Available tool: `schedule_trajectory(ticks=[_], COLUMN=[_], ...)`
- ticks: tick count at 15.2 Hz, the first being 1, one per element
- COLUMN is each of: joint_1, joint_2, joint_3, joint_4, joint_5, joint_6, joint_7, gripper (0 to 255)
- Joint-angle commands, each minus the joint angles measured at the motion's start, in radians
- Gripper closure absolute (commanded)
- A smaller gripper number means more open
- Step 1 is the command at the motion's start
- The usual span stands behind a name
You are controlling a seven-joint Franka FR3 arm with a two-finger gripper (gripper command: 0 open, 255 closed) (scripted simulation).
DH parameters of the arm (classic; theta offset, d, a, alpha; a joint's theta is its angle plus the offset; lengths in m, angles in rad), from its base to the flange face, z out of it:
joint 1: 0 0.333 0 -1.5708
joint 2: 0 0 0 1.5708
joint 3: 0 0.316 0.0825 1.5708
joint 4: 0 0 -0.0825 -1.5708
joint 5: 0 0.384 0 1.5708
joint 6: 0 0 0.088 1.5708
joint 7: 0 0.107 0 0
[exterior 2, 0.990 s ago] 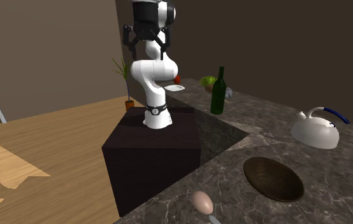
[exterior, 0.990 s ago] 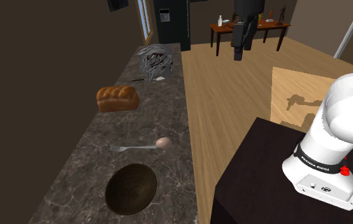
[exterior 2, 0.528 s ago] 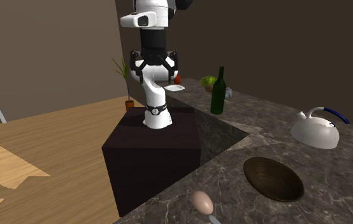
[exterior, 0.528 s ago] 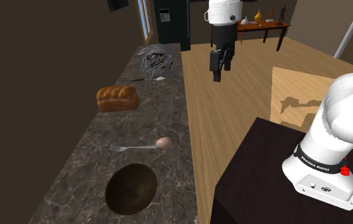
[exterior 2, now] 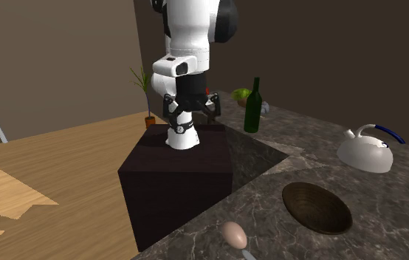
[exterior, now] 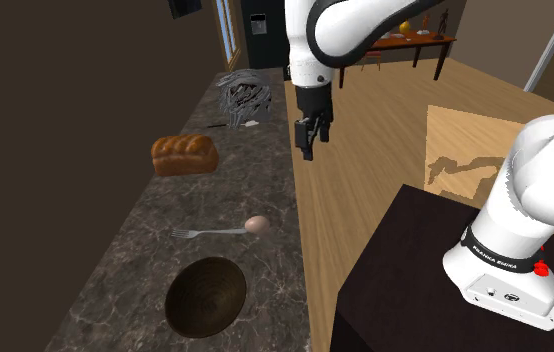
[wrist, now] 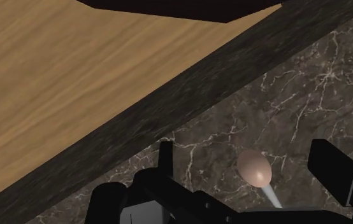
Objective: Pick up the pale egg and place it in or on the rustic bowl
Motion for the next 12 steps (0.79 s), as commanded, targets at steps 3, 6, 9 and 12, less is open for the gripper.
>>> schedule_trajectory(ticks=[3,6,9,12], joint_1=[0.008,0.015,0.024,0.036], joint_2=[0.146,0.26,0.376,0.493], joint_3=[0.021,0.035,0.046,0.053], joint_4=[0.04,0.08,0.132,0.194], joint_5=[-0.002,-0.011,-0.024,-0.042], joint_6=[0.098,0.164,0.22,0.267], joint_7=[0.013,0.025,0.04,0.055], gripper=[0,0,0,0])
